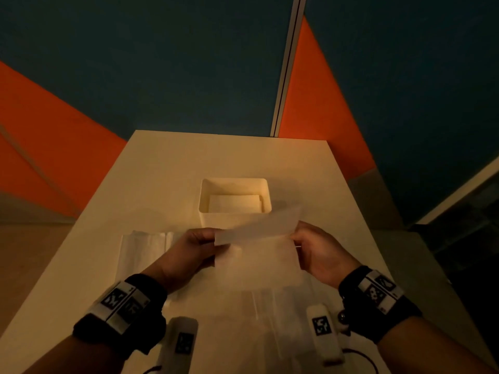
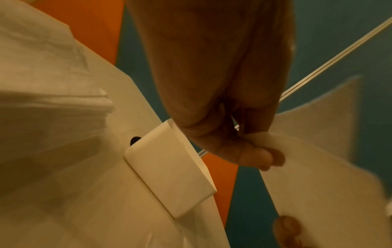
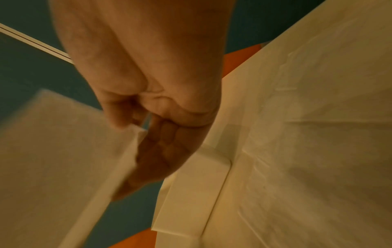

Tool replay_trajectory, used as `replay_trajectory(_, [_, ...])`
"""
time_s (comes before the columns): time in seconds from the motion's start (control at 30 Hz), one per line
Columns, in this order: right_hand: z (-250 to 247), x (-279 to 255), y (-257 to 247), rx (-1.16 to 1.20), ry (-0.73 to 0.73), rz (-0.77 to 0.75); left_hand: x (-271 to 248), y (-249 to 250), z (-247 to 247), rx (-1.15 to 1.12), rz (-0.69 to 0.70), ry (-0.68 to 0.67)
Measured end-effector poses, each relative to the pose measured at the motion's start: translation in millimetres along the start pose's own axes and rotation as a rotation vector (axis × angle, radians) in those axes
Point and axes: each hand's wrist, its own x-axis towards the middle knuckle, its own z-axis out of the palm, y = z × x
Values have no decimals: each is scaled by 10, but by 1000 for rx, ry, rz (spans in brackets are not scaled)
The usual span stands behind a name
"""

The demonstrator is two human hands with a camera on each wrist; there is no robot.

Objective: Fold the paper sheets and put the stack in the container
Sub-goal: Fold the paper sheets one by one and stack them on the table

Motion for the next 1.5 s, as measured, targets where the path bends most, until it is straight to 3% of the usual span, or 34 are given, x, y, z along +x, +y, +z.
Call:
replay_trajectory(0.13, [-60,-16,-62,72,-74,86,-63,111,-54,109,4,-33])
replay_trajectory(0.27, [22,-5,-25,-244,-71,-21,-111,182,-128,115,-44,-188])
replay_trajectory(0.37, [84,-14,50,-410,-181,-59,-154,184,-96,142,-159,-305])
replay_trajectory(0.53, [277,-2,308,-603,-353,-63,-159,-107,-61,339,-257,-335])
replay_trajectory(0.67, [149,94,346,-630,-258,15,-247,-169,-322,270,-197,-128])
replay_trajectory(0.83, [-383,291,312,-1198,10,24,-451,-52,-738,158,-13,231])
replay_trajectory(0.97, [-594,337,292,-1622,22,153,-582,62,-978,186,6,449])
replay_trajectory(1.27, [-668,370,369,-1844,-55,195,-619,-255,-1228,314,-32,636])
replay_trajectory(1.5, [-677,378,403,-1871,-44,154,-545,-430,-1297,694,-90,694])
